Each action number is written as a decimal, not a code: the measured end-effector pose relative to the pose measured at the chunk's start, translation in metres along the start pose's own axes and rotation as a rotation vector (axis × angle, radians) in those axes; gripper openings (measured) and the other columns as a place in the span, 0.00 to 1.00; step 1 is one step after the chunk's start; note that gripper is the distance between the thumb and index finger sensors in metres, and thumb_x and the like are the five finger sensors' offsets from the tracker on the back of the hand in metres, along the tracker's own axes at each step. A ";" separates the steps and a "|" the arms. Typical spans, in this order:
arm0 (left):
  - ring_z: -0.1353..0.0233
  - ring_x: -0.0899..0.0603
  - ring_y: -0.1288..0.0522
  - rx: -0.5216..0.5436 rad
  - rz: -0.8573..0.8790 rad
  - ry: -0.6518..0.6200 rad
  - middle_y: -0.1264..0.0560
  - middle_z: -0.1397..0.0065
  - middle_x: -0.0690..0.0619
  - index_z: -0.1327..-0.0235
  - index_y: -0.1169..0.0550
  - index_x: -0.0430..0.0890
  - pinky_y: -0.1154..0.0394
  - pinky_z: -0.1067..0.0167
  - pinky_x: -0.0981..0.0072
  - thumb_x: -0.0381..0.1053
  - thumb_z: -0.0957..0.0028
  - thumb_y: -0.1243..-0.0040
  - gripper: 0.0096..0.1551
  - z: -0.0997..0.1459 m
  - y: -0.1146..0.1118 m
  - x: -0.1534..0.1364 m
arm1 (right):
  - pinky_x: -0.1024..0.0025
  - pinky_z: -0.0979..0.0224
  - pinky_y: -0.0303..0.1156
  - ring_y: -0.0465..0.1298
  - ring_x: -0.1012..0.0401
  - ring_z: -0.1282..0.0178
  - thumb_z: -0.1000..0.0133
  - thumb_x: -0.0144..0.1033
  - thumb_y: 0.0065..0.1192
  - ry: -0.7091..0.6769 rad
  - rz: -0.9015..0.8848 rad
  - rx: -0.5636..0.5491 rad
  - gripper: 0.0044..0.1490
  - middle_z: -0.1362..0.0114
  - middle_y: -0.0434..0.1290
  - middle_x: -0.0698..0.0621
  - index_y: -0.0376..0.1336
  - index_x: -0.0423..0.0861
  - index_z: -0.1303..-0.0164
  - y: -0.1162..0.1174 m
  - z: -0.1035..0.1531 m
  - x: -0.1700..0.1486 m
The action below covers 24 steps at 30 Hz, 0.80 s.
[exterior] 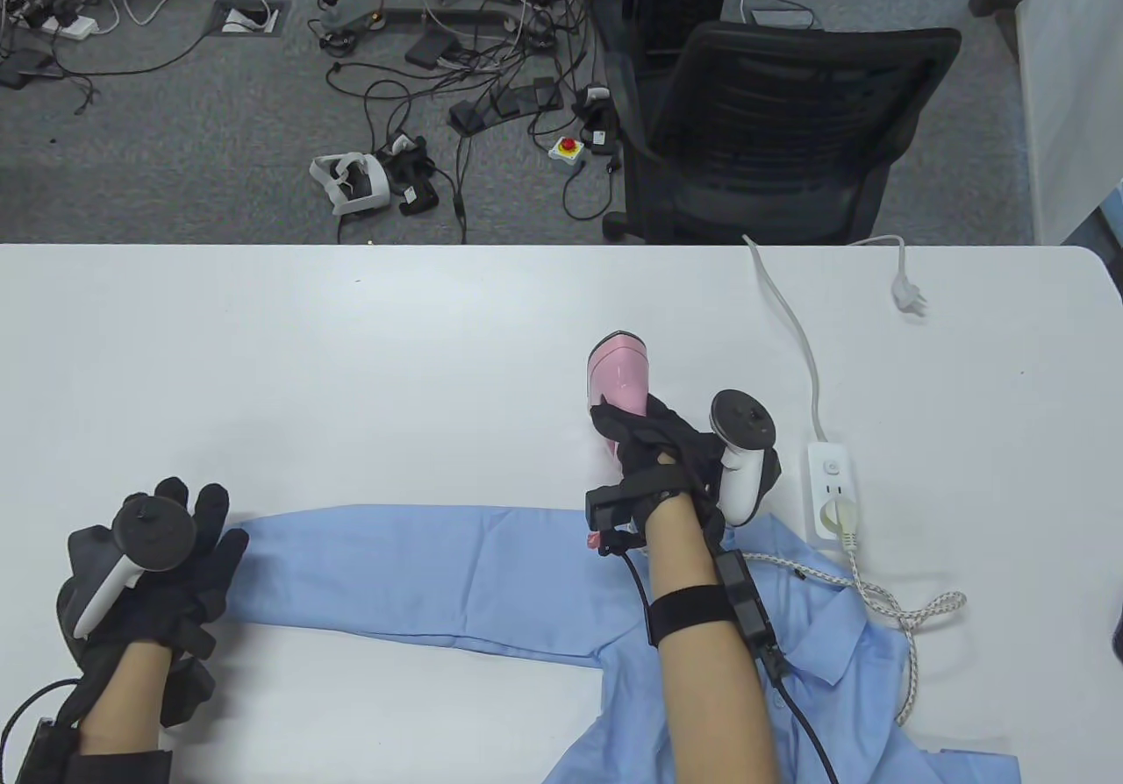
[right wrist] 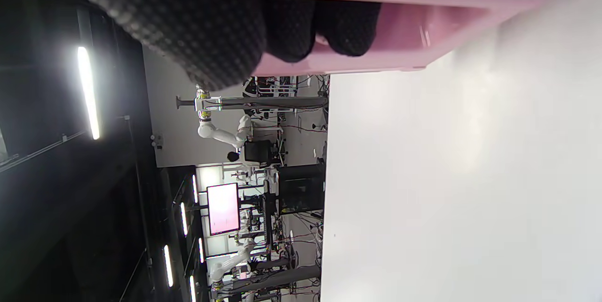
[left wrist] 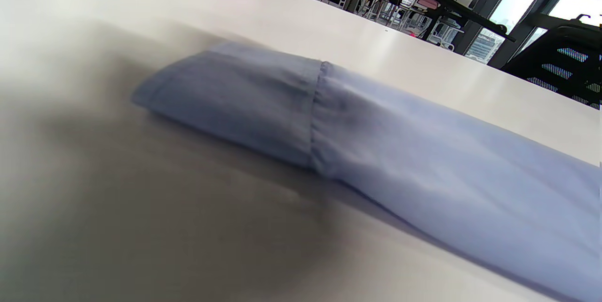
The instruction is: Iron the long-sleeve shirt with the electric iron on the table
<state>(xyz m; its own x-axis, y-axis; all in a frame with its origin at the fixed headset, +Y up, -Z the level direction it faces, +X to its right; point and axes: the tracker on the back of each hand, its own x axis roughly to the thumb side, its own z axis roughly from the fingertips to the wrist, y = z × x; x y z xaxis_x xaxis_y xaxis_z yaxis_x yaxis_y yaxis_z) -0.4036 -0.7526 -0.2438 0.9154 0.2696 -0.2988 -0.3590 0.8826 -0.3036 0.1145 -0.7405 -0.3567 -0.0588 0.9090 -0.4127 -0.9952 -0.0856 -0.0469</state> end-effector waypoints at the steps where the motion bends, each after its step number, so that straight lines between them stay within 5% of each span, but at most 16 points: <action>1: 0.20 0.39 0.75 -0.002 0.000 -0.001 0.69 0.14 0.51 0.20 0.52 0.60 0.76 0.34 0.34 0.67 0.41 0.60 0.38 0.000 0.000 0.000 | 0.39 0.30 0.43 0.53 0.44 0.22 0.56 0.49 0.71 -0.006 0.018 -0.029 0.25 0.39 0.67 0.56 0.66 0.54 0.51 0.001 -0.002 -0.004; 16: 0.20 0.39 0.75 -0.032 -0.013 0.006 0.70 0.14 0.51 0.20 0.54 0.59 0.76 0.33 0.33 0.68 0.41 0.60 0.39 0.000 -0.005 0.005 | 0.42 0.30 0.60 0.57 0.41 0.24 0.55 0.51 0.63 0.079 0.238 -0.099 0.29 0.31 0.61 0.50 0.60 0.53 0.47 -0.002 -0.006 -0.015; 21: 0.20 0.39 0.75 -0.039 -0.021 0.002 0.70 0.14 0.51 0.20 0.54 0.59 0.76 0.33 0.33 0.68 0.41 0.60 0.40 0.001 -0.006 0.006 | 0.43 0.29 0.57 0.53 0.40 0.24 0.54 0.51 0.62 0.123 0.242 -0.072 0.30 0.29 0.56 0.48 0.57 0.53 0.45 0.000 -0.005 -0.015; 24: 0.20 0.39 0.75 -0.022 -0.026 -0.005 0.70 0.14 0.51 0.20 0.54 0.59 0.76 0.33 0.33 0.68 0.42 0.60 0.40 0.001 -0.005 0.005 | 0.43 0.29 0.57 0.55 0.39 0.24 0.53 0.60 0.59 0.183 0.360 -0.094 0.39 0.25 0.52 0.48 0.52 0.53 0.37 -0.001 0.003 -0.013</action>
<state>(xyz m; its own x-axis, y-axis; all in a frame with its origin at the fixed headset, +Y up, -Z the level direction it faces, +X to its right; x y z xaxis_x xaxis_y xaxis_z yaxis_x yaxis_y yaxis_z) -0.3968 -0.7554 -0.2426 0.9253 0.2491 -0.2858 -0.3392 0.8807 -0.3306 0.1160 -0.7512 -0.3486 -0.3786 0.7275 -0.5723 -0.9016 -0.4297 0.0502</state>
